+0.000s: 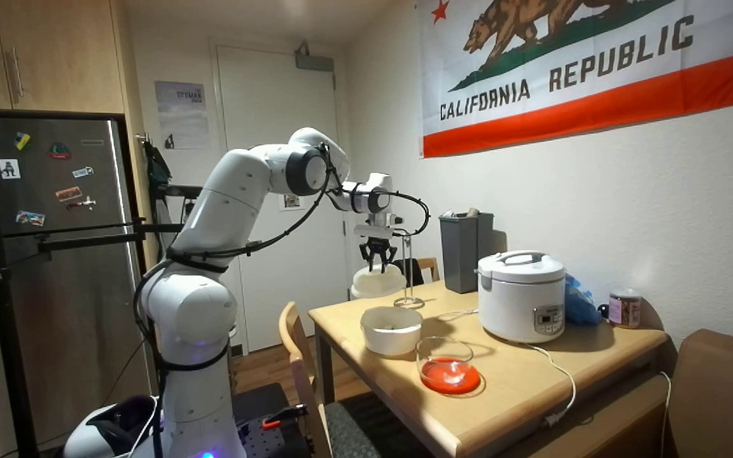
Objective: Cover the bowl with the lid on the table
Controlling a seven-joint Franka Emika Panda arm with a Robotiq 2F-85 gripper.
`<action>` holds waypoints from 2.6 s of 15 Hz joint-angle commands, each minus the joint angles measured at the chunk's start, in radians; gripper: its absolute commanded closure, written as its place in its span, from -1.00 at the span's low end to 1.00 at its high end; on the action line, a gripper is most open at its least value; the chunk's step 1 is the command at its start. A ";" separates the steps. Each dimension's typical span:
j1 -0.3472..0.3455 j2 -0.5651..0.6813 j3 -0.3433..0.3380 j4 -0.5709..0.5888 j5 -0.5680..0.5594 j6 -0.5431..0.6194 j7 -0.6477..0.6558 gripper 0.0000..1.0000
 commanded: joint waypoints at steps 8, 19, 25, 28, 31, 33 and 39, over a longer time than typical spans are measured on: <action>-0.079 -0.254 -0.044 -0.421 0.083 0.201 0.139 0.59; -0.077 -0.174 -0.044 -0.340 0.079 0.170 0.120 0.59; -0.088 -0.215 -0.046 -0.354 0.093 0.145 0.143 0.59; -0.088 -0.229 -0.050 -0.352 0.092 0.117 0.160 0.59; -0.091 -0.244 -0.056 -0.355 0.100 0.065 0.191 0.59; -0.096 -0.249 -0.060 -0.357 0.107 0.042 0.203 0.59; -0.105 -0.228 -0.080 -0.346 0.100 0.063 0.201 0.59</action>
